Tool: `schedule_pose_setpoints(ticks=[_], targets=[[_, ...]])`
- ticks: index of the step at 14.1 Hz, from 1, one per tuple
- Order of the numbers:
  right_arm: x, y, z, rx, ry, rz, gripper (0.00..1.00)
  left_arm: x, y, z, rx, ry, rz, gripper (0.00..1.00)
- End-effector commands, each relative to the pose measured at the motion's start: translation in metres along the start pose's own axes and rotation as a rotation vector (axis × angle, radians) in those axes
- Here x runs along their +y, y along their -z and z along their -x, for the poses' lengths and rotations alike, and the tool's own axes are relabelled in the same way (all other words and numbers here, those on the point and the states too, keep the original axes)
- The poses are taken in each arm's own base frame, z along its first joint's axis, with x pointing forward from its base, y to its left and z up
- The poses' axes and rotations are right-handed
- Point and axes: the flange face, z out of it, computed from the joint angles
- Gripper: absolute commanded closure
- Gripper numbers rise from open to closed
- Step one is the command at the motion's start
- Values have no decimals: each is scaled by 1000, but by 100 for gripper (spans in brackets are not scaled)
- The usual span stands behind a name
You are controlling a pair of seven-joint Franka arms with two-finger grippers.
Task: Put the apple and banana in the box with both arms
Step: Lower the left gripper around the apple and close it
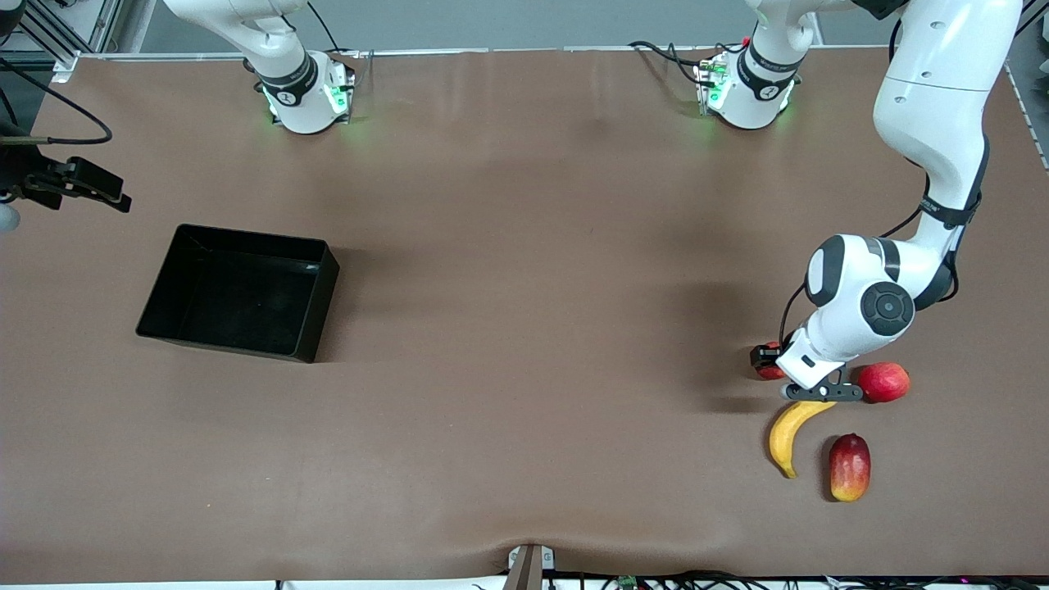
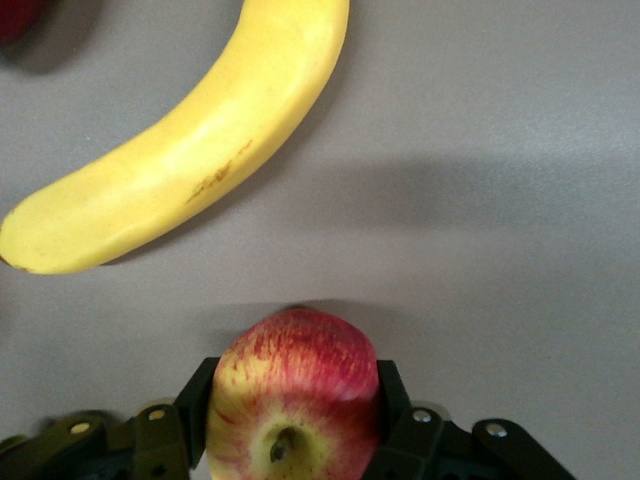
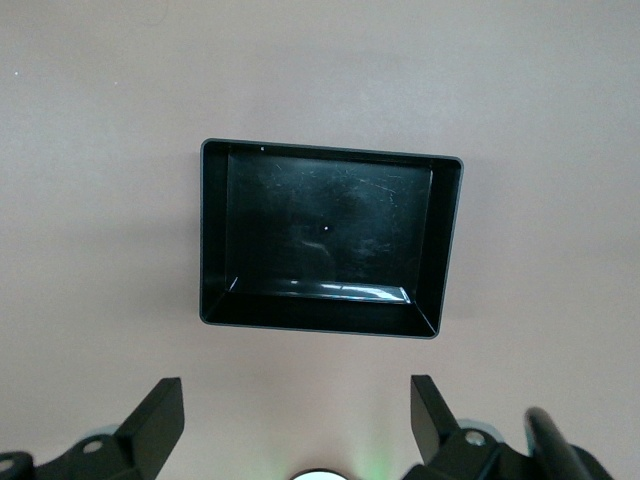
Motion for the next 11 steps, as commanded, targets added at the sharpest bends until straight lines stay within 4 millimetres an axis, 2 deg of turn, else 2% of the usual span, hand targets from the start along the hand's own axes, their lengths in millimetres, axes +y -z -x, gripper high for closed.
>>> schedule_pose_setpoints(ticks=[1,2,5,11], targets=[[4,4,-3,-1,0,12,0,1,-2,-4,14,6,-10,85],[4,2,-3,-9,1,18,0,2,2,-5,21,1,-12,100],[7,8,-3,10,-7,7,0,3,21,-8,44,-9,-17,100],[6,5,-5,-2,-9,8,0,6,65,-8,54,-17,-29,100]])
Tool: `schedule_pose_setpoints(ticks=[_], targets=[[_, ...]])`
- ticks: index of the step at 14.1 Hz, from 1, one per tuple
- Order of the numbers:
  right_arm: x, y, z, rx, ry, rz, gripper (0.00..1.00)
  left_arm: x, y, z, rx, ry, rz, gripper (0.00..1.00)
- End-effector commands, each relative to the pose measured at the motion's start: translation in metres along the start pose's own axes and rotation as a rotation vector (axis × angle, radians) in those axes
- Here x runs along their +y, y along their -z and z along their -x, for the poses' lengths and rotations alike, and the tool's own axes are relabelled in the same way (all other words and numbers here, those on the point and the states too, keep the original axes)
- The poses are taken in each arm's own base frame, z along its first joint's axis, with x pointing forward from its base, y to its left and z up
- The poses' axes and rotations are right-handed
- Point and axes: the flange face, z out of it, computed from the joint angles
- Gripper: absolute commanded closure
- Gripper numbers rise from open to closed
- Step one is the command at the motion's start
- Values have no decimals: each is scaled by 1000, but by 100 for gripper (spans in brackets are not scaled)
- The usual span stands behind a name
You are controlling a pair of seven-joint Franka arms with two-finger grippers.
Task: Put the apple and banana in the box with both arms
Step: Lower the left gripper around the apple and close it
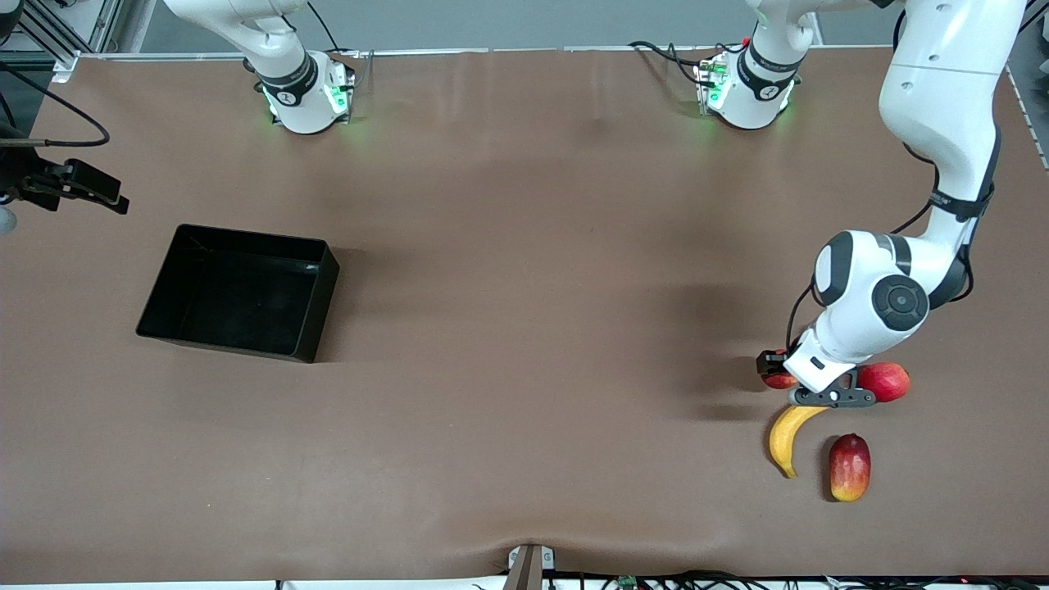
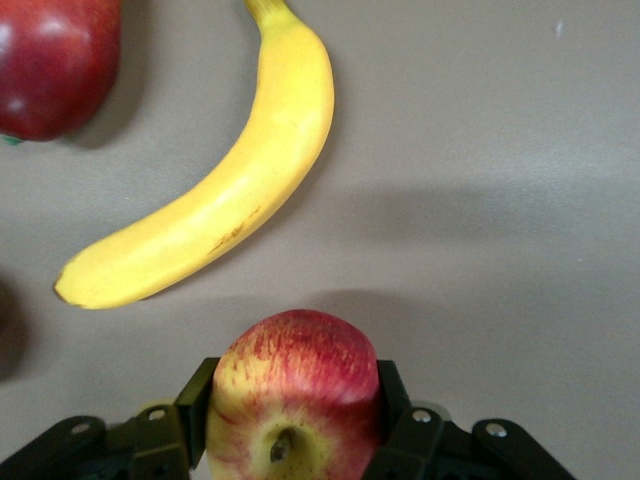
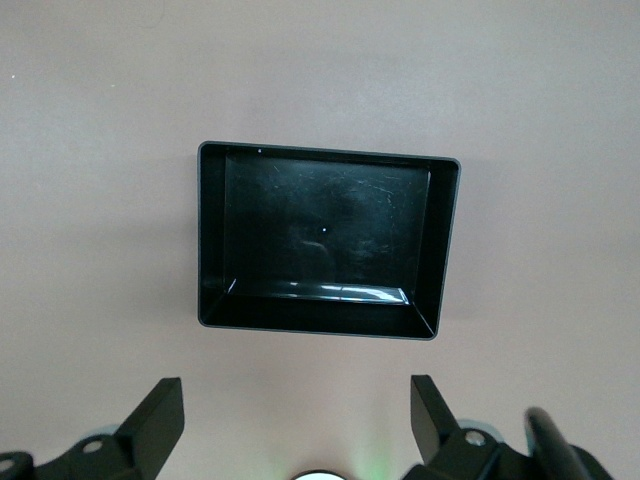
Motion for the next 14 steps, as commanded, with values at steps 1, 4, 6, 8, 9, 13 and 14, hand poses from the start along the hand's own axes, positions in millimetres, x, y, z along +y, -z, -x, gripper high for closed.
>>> schedule_pose_setpoints(ticks=[1,4,6,8,9,13,14], targets=[[4,5,-3,-1,-4,9,0,1,27,3,-4,-6,-25,100],[11,6,-3,0,-16,6,0,0,38,5,-18,-1,-32,100],[11,6,-3,2,-17,6,0,0,42,5,-13,3,-32,100],[11,6,-3,0,-16,6,0,0,43,5,-18,4,-33,100],[11,6,-3,2,-16,5,0,0,42,6,-22,4,-34,100],[11,7,-3,2,-19,6,0,-1,43,6,-28,8,-35,100],[11,6,-3,0,-19,6,0,-1,43,6,-28,8,-35,100]])
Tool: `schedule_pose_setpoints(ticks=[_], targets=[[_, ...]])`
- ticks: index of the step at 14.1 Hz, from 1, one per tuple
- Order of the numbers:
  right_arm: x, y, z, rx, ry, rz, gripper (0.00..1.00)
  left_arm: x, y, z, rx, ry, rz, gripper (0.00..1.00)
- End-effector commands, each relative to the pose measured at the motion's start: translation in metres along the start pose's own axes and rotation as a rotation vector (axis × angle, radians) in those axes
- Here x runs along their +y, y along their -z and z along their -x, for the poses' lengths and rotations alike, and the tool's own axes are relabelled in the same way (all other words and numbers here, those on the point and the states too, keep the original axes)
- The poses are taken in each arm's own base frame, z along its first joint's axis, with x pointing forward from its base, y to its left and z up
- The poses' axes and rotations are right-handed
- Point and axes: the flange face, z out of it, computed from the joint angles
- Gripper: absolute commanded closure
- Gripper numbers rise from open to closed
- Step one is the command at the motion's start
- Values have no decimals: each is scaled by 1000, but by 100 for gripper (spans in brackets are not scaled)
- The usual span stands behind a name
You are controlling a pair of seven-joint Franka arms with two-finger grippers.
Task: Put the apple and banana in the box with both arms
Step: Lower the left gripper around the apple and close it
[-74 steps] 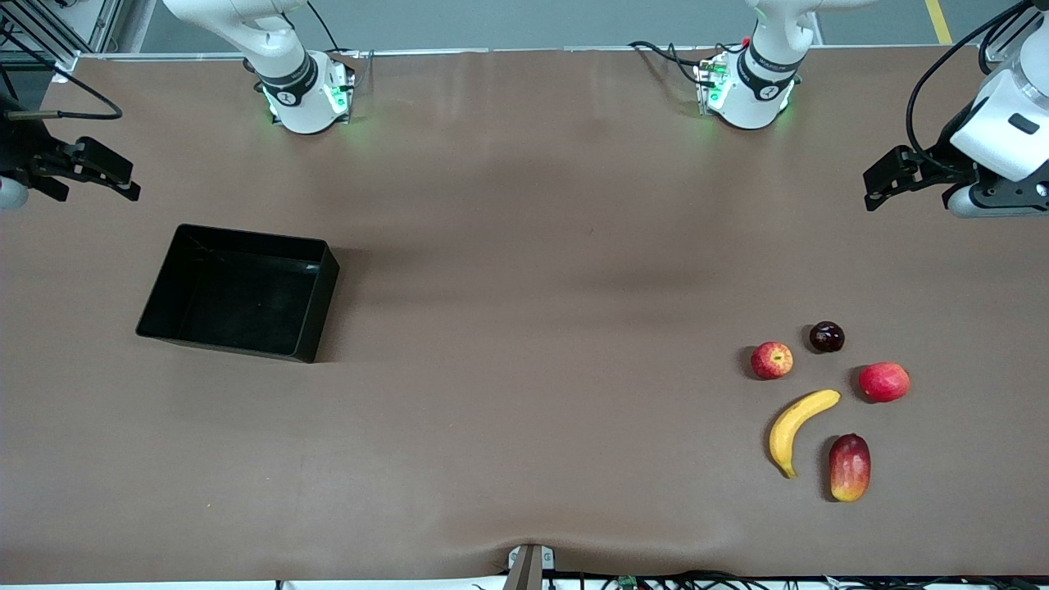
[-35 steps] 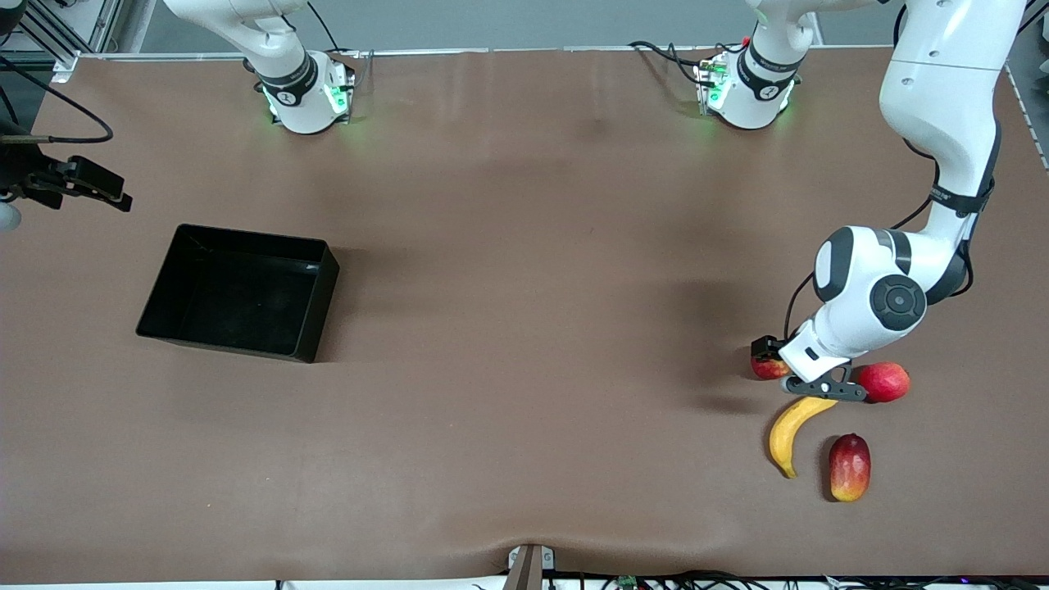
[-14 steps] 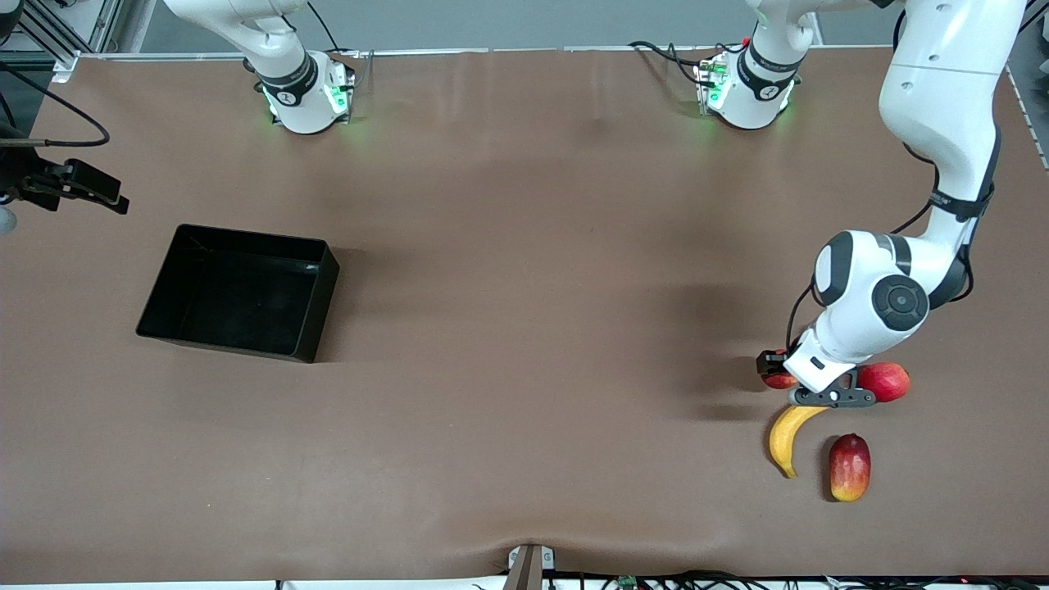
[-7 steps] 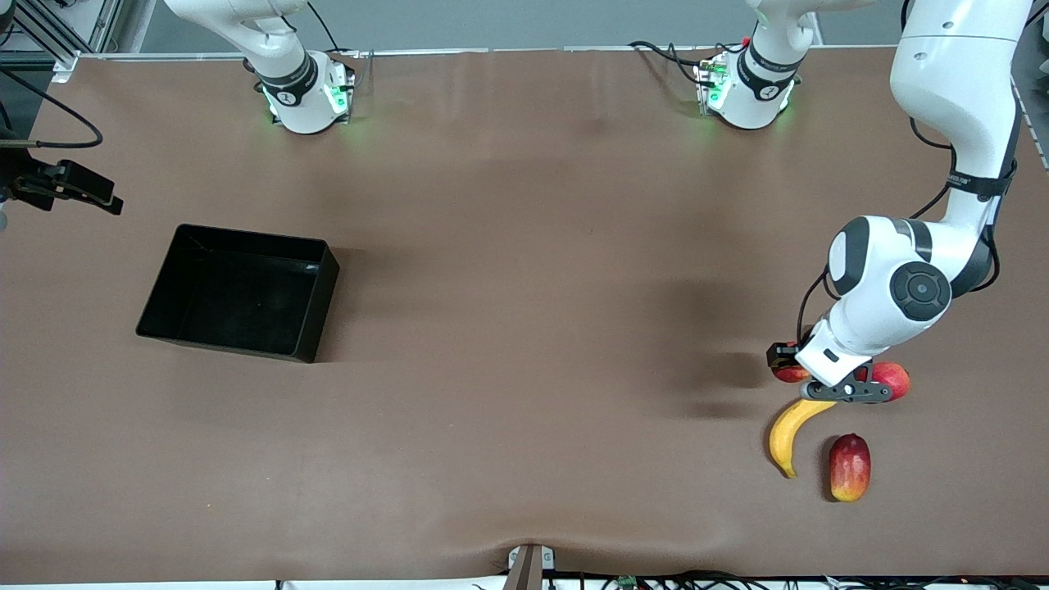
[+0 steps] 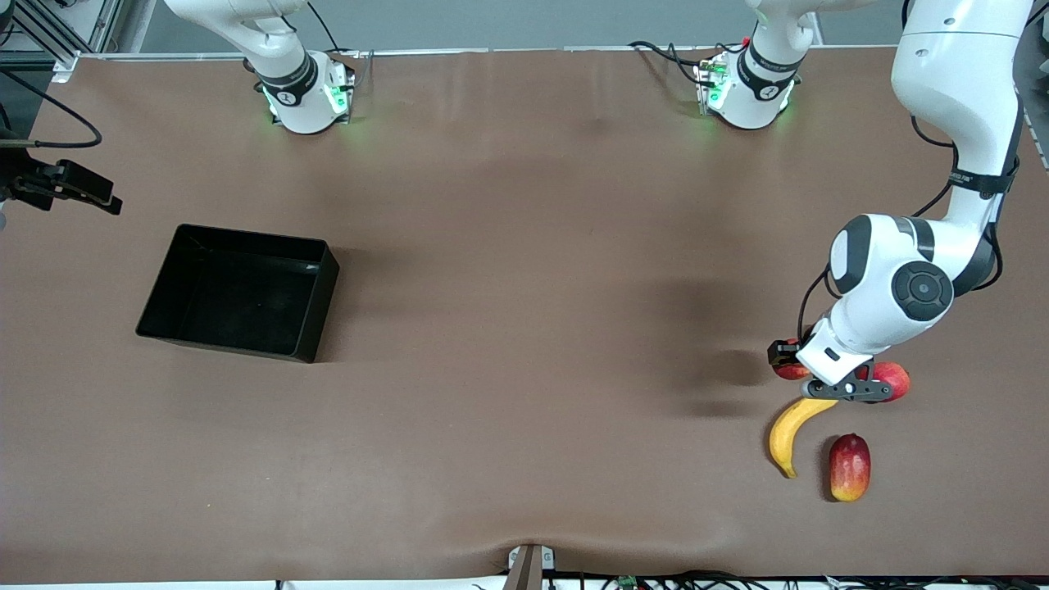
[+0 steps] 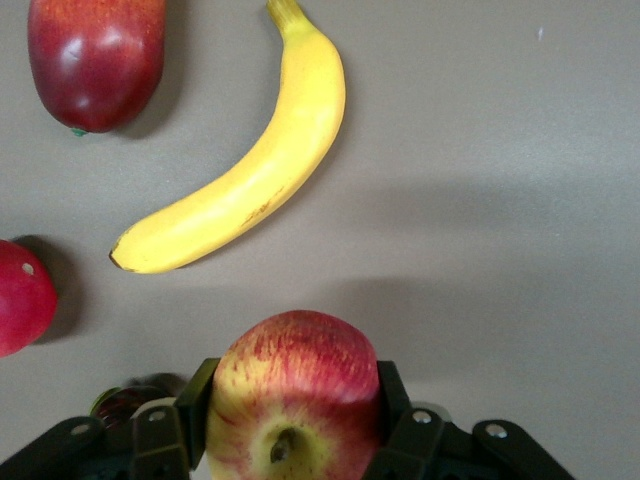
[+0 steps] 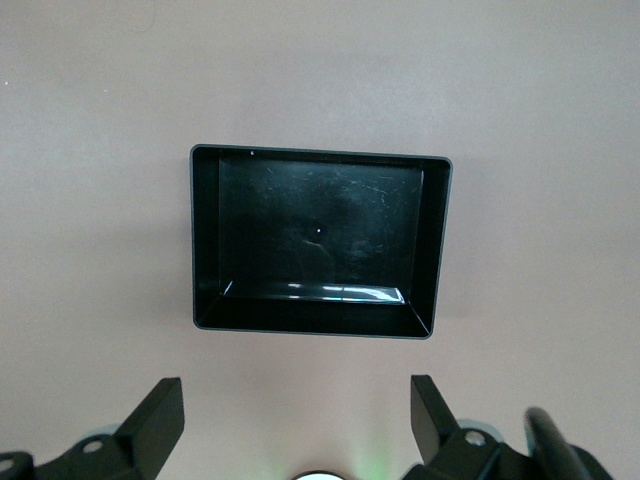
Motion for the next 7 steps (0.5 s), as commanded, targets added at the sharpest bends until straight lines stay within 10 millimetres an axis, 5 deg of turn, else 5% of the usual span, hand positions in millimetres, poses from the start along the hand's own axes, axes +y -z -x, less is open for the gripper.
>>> schedule_pose_setpoints(ticks=[1,7], targets=[[3,6,-3,-1,-5,7,0,0,10,4,-2,7,-19,100],[3,8,-3,4,-4,7,0,-1,9,5,-8,9,-20,100]])
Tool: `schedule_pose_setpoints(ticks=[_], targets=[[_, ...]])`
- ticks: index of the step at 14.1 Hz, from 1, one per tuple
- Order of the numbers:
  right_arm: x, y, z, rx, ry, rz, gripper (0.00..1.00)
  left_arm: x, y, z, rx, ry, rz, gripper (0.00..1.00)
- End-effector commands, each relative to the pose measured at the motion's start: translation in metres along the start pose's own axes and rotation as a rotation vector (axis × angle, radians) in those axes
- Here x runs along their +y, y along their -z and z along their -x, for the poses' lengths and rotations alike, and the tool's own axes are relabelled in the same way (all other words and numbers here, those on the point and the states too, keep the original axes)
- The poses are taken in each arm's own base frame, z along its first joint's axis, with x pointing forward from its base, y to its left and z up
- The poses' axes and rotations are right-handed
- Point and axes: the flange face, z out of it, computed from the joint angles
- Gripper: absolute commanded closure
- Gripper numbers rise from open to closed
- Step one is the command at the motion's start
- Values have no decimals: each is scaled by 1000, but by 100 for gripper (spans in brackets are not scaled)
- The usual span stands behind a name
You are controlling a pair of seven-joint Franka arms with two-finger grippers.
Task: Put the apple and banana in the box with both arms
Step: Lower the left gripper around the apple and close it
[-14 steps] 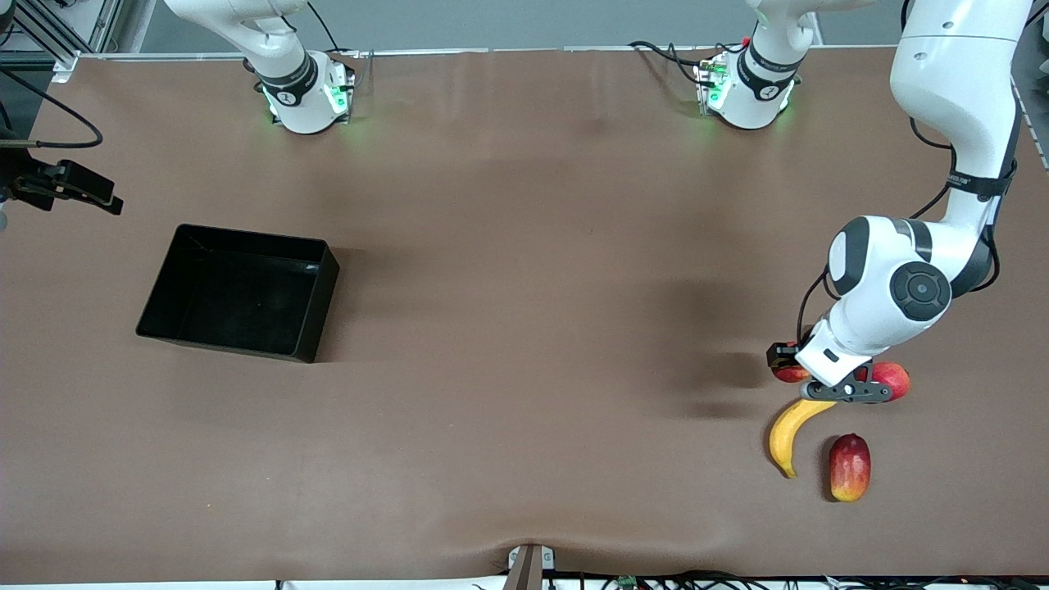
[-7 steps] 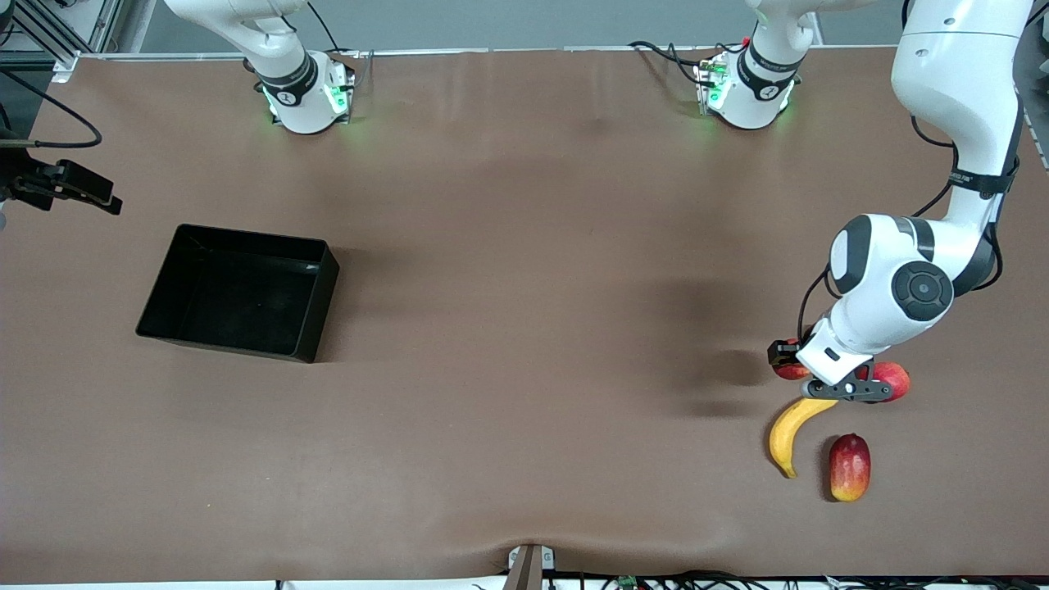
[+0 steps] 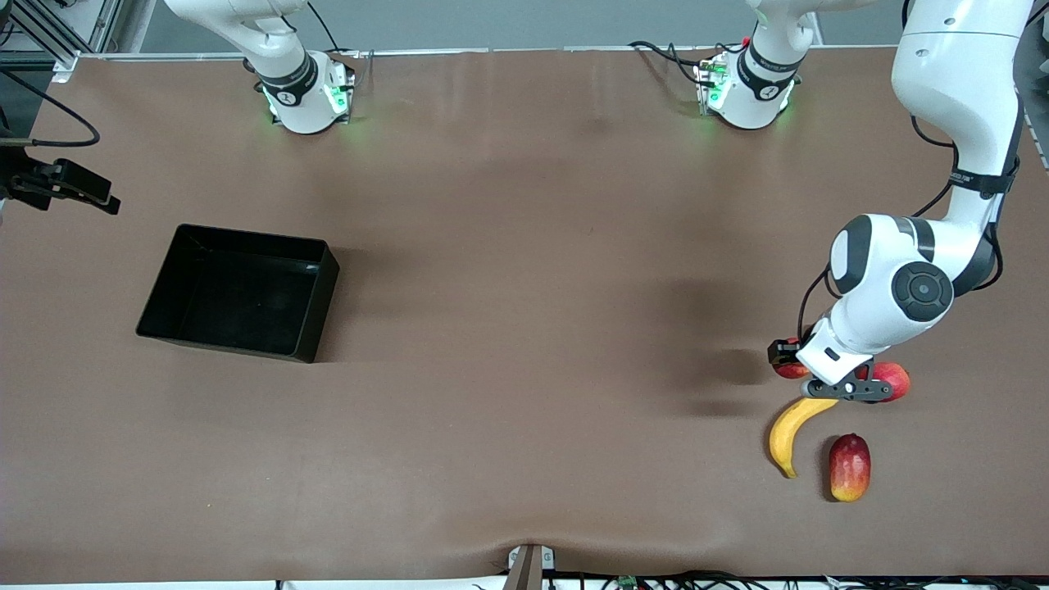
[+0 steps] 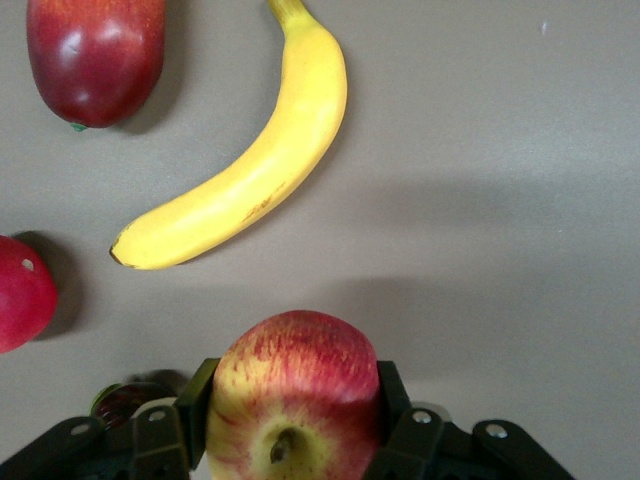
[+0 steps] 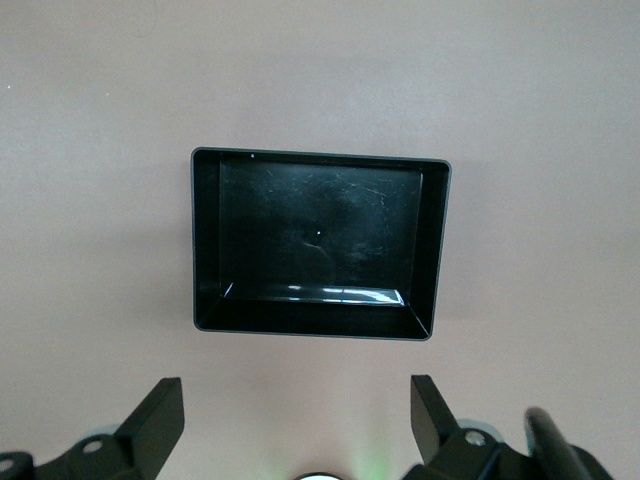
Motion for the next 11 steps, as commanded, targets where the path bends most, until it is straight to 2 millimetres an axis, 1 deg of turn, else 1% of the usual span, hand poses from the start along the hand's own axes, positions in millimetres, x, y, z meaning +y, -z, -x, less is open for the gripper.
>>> schedule_pose_setpoints(ticks=[1,11], targets=[[3,4,-3,-3,-4,7,0,0,10,4,-3,8,-19,100],[4,5,-3,0,-7,6,0,-1,10,5,-9,10,-20,100]])
